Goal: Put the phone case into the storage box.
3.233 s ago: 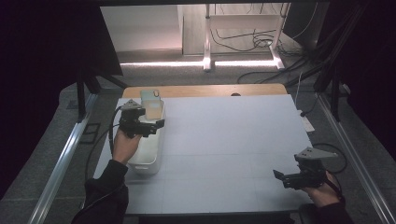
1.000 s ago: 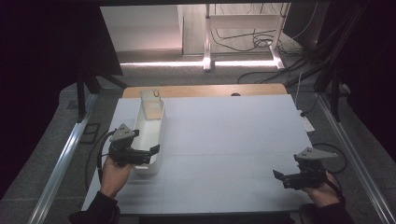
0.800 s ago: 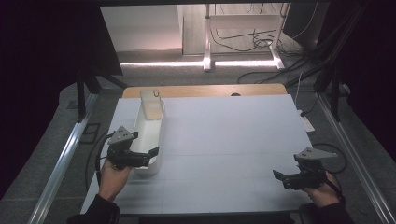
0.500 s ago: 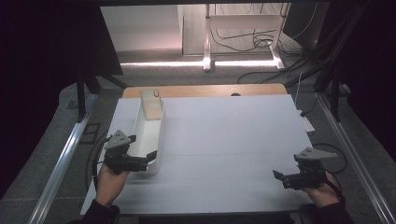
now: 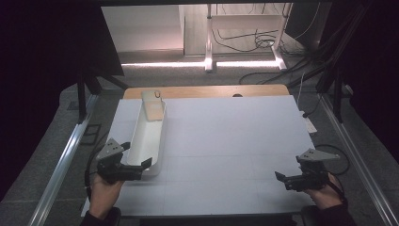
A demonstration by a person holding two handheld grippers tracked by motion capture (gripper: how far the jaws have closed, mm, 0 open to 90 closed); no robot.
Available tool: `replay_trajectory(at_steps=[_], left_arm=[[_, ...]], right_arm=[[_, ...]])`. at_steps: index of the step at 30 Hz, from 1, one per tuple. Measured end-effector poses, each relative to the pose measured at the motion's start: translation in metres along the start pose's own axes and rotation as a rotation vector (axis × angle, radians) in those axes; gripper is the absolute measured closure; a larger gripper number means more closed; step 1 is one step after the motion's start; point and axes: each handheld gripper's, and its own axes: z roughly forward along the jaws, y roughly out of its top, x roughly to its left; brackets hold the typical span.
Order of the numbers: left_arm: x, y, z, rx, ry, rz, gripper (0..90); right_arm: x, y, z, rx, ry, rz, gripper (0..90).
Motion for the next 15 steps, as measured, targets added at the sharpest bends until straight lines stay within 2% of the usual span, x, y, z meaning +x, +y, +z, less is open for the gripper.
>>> replay_trajectory(at_steps=[15], left_arm=[[0.001,-0.018,-0.017,0.013,0.031,-0.029,0.0]], right_arm=[[0.000,0.000,0.000,0.003,-0.004,-0.002,0.0]])
